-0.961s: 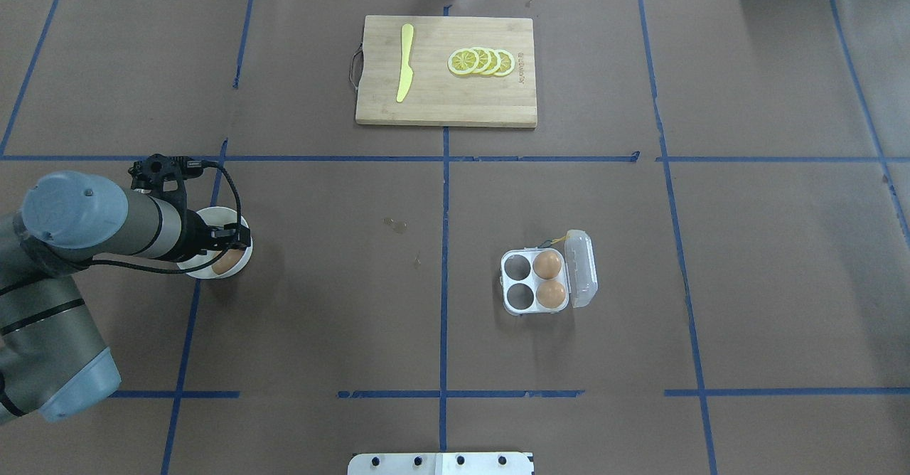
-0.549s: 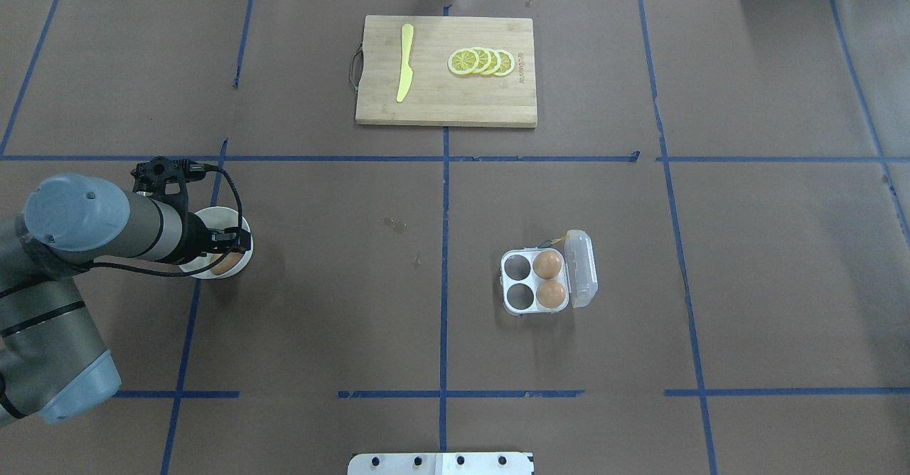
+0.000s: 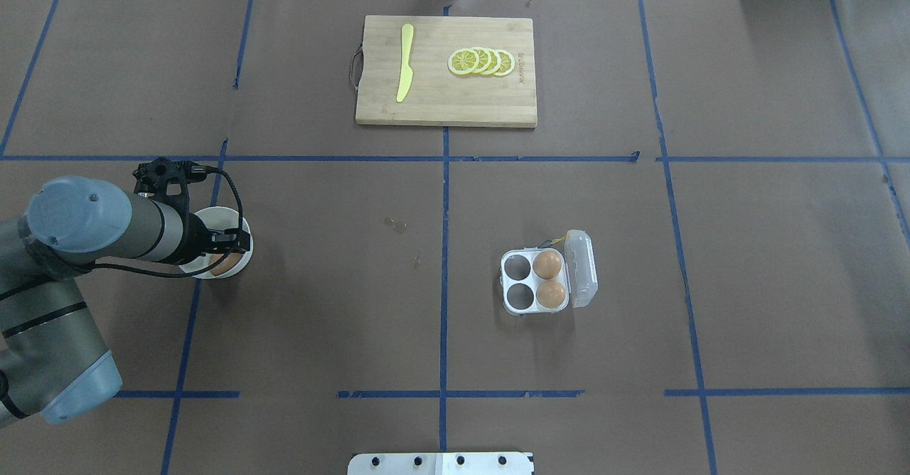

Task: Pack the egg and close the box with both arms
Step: 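Lower the left gripper into the bowl and close on the egg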

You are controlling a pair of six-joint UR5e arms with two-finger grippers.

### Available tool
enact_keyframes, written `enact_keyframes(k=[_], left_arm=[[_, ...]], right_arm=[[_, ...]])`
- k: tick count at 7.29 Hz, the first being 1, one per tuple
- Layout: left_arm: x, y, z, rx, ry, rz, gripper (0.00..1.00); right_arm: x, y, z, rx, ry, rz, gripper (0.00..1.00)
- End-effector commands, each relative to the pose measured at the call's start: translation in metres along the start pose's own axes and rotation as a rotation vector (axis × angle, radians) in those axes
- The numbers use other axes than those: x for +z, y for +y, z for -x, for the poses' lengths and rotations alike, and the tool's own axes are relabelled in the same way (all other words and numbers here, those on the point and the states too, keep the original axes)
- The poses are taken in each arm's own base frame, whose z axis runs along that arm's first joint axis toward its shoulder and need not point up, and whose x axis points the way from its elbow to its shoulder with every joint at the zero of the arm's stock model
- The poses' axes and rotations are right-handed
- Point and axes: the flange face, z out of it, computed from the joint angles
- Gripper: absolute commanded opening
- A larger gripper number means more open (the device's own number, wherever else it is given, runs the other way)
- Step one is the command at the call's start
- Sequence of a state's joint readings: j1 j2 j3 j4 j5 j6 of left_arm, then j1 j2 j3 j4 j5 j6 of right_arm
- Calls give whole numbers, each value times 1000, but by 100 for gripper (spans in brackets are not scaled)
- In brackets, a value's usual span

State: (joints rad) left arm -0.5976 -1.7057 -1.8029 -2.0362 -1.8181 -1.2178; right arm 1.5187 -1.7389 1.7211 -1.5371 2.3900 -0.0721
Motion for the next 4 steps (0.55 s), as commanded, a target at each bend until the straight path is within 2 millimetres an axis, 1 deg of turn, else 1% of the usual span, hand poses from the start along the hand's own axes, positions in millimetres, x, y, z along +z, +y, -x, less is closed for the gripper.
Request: enact_keyframes(k=[1, 4], left_arm=[[0, 2, -2, 28, 4, 1, 72], [-4, 3, -2, 99, 8, 1, 72]], right_arm=[[0, 0, 0, -1, 0, -1, 100], [0, 0, 0, 2, 0, 0, 100]])
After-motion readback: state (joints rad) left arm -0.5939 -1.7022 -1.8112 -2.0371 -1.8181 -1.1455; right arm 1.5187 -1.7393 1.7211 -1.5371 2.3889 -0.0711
